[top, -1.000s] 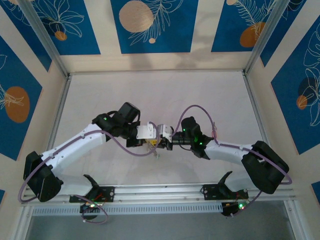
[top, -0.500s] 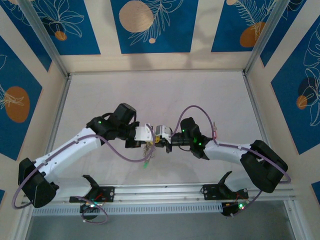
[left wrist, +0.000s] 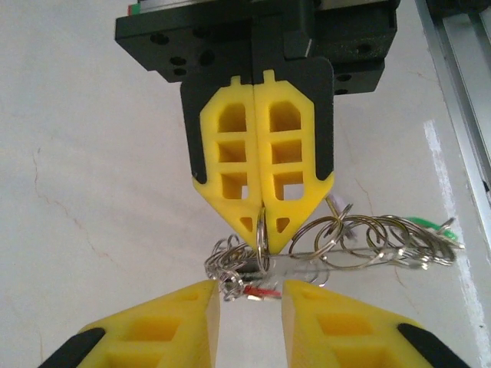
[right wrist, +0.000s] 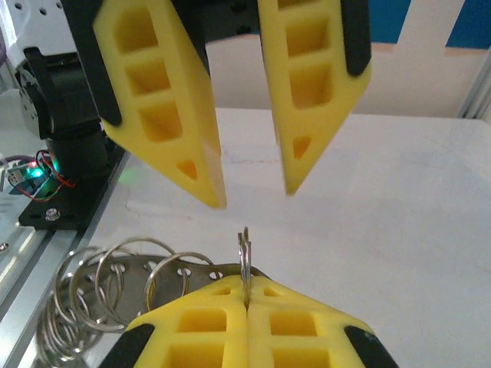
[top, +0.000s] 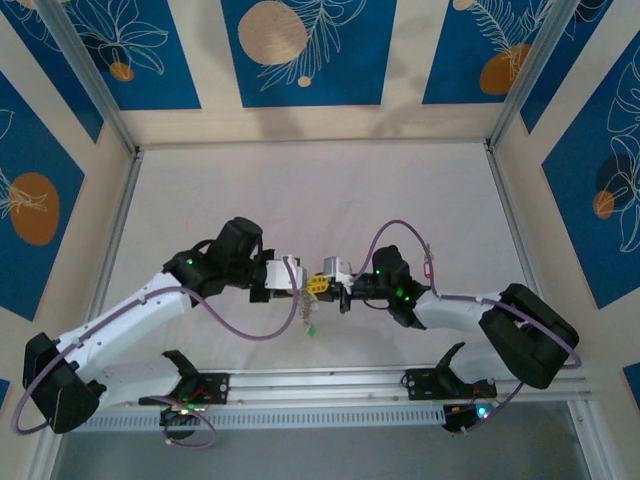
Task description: Put the keys on the keyring
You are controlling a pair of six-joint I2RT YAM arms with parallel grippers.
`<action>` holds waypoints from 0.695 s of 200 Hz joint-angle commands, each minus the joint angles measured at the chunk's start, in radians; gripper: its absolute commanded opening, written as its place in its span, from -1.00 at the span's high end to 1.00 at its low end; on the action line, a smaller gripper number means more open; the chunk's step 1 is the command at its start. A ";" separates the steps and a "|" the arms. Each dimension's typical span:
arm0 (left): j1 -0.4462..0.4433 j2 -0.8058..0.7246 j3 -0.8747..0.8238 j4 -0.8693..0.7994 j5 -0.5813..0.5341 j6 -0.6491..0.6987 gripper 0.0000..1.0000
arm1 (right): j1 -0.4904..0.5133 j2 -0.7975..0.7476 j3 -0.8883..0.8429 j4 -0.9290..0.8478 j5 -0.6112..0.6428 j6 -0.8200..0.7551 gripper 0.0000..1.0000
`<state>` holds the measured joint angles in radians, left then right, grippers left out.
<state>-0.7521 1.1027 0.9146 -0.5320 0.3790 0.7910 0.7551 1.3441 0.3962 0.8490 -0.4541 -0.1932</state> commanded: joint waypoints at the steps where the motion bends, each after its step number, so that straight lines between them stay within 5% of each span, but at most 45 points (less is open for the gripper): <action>1: -0.006 -0.004 -0.012 0.065 0.060 -0.024 0.46 | -0.004 -0.025 -0.009 0.130 -0.035 0.026 1.00; 45: -0.006 0.005 -0.026 0.097 0.083 -0.035 0.52 | 0.001 -0.024 -0.001 0.125 -0.046 0.017 1.00; 122: -0.006 0.013 -0.019 0.079 0.076 -0.013 1.00 | 0.009 -0.025 0.010 0.097 -0.019 0.009 1.00; 139: -0.010 0.019 -0.005 0.051 0.020 0.002 1.00 | 0.012 -0.034 0.011 0.052 0.030 -0.001 0.62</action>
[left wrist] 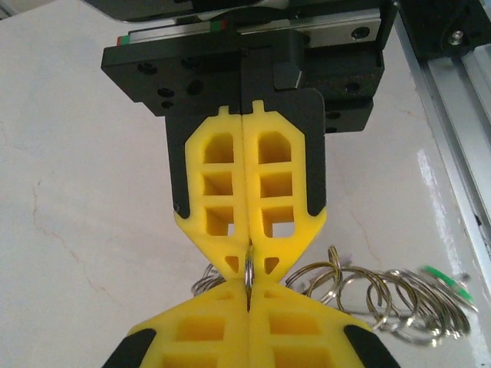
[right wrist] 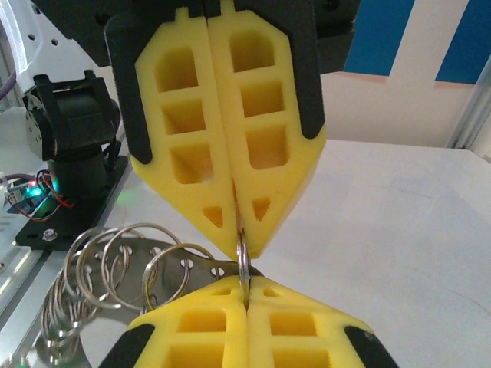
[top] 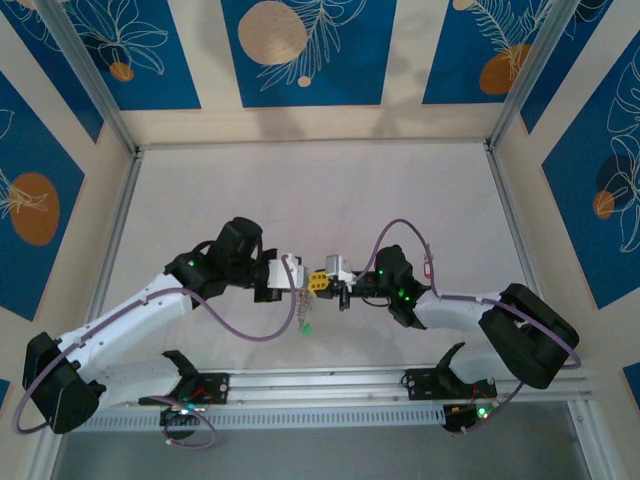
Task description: Put the keys on the keyring
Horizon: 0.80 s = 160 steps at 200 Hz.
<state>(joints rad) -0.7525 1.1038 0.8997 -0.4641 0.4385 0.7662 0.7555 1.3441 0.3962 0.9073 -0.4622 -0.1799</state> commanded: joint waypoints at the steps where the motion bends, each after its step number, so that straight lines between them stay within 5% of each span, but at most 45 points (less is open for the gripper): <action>1: -0.009 0.019 0.012 -0.022 -0.044 0.027 1.00 | 0.011 -0.034 0.011 -0.006 0.038 -0.015 0.62; 52: -0.028 0.059 0.104 -0.152 -0.178 0.075 1.00 | 0.020 -0.071 0.032 -0.178 0.121 -0.073 0.47; 160: -0.031 0.072 0.133 -0.154 -0.125 0.067 1.00 | 0.031 0.026 0.087 -0.125 0.102 -0.046 0.46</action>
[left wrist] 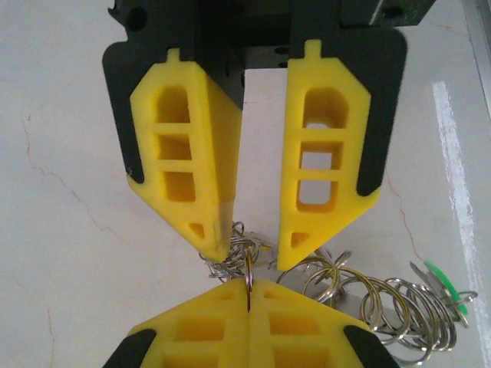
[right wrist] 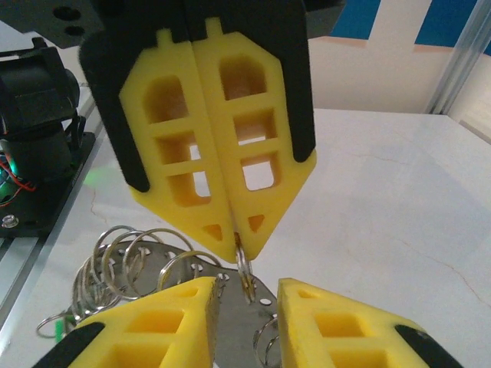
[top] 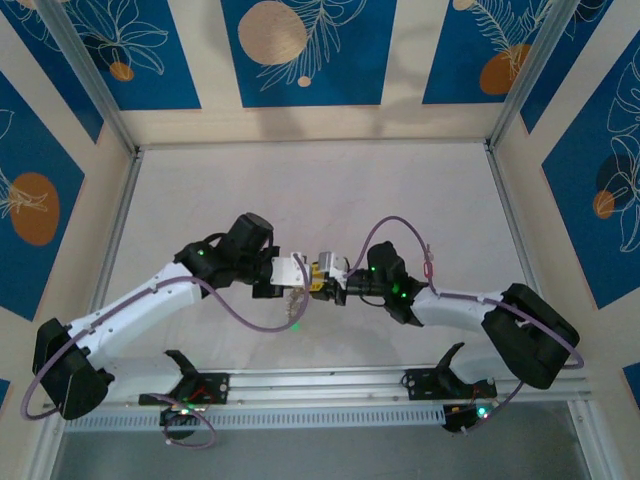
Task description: Put the keys on the keyring
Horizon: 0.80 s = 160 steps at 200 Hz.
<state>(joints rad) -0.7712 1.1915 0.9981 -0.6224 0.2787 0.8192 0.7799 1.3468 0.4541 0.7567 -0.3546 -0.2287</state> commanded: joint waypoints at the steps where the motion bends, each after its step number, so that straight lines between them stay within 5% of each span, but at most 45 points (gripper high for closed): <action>1: -0.013 -0.017 0.034 0.005 0.036 0.014 1.00 | 0.007 0.025 0.029 0.026 -0.007 0.004 0.46; 65: -0.013 -0.025 0.005 0.049 0.059 -0.003 1.00 | 0.012 0.032 0.026 0.075 -0.066 0.007 0.70; 88: -0.013 -0.020 0.002 0.074 0.076 -0.021 1.00 | 0.011 0.037 0.022 0.081 -0.105 -0.002 1.00; 107: -0.012 -0.028 -0.007 0.084 0.083 -0.029 0.44 | 0.012 0.033 -0.001 0.123 -0.098 0.008 1.00; 160: -0.001 -0.133 -0.116 0.086 0.048 0.031 0.34 | -0.002 -0.049 -0.061 0.141 -0.093 0.006 1.00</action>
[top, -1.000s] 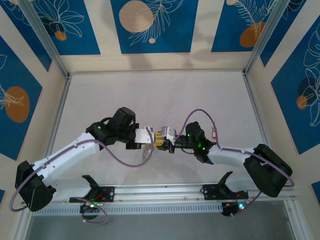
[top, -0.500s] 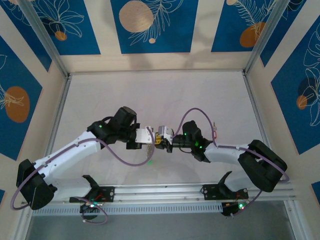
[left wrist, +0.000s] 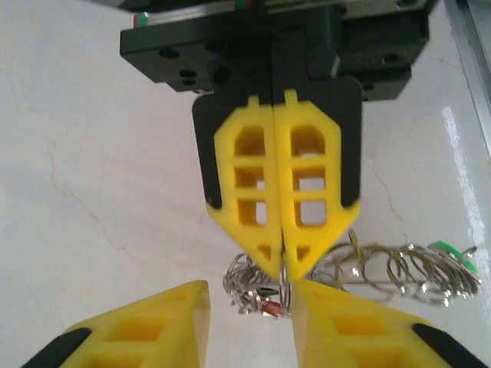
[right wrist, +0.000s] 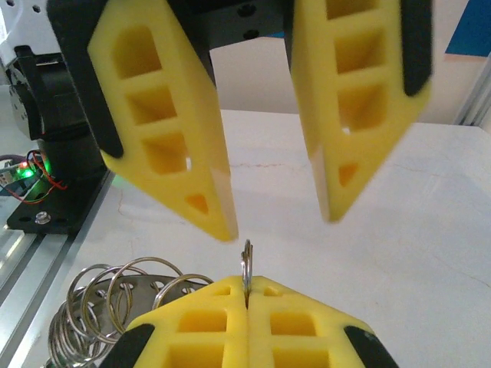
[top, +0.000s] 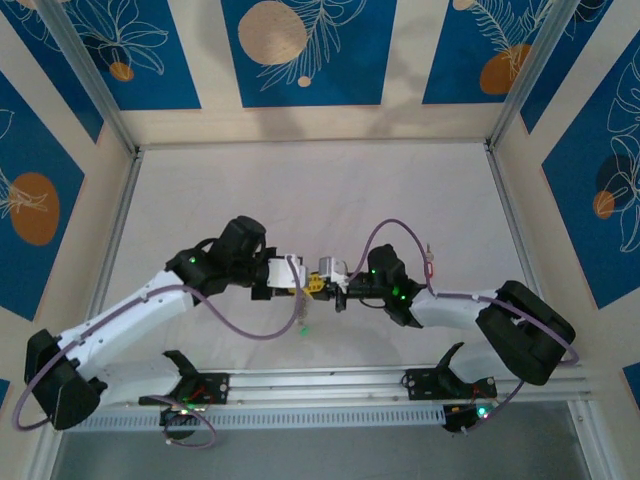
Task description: Put the keys on the keyring
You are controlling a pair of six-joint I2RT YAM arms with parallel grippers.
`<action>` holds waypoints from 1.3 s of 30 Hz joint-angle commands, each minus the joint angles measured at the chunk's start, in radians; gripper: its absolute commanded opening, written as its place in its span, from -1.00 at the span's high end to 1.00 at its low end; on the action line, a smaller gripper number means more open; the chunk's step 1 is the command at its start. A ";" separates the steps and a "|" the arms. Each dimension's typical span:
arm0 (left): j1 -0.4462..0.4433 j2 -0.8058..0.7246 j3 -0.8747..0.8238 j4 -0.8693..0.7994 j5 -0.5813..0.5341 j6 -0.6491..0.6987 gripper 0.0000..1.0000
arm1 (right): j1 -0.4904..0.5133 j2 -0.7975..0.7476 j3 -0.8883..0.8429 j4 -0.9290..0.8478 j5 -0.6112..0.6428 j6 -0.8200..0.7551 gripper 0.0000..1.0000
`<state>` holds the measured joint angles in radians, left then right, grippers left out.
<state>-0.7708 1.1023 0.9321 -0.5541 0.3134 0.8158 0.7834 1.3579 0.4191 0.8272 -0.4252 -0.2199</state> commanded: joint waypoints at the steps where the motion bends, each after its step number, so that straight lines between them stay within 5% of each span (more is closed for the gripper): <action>1: -0.002 -0.045 -0.052 0.018 0.013 0.034 0.35 | -0.005 -0.061 -0.027 0.070 -0.022 -0.002 1.00; 11: -0.001 -0.043 -0.099 0.127 0.107 -0.019 0.39 | -0.015 -0.086 -0.034 0.058 -0.041 -0.007 1.00; 29: 0.000 -0.042 -0.149 0.212 0.136 -0.050 0.74 | -0.015 -0.098 -0.040 0.095 -0.060 0.006 1.00; 35: 0.001 -0.045 -0.130 0.197 0.104 -0.055 1.00 | -0.011 -0.102 -0.043 0.067 -0.038 -0.004 1.00; 39: -0.001 -0.018 -0.066 0.093 0.070 -0.013 1.00 | 0.006 -0.118 -0.022 -0.059 0.058 -0.049 0.69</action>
<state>-0.7708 1.0687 0.8055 -0.3885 0.4080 0.7670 0.7784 1.2762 0.3794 0.8268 -0.4191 -0.2287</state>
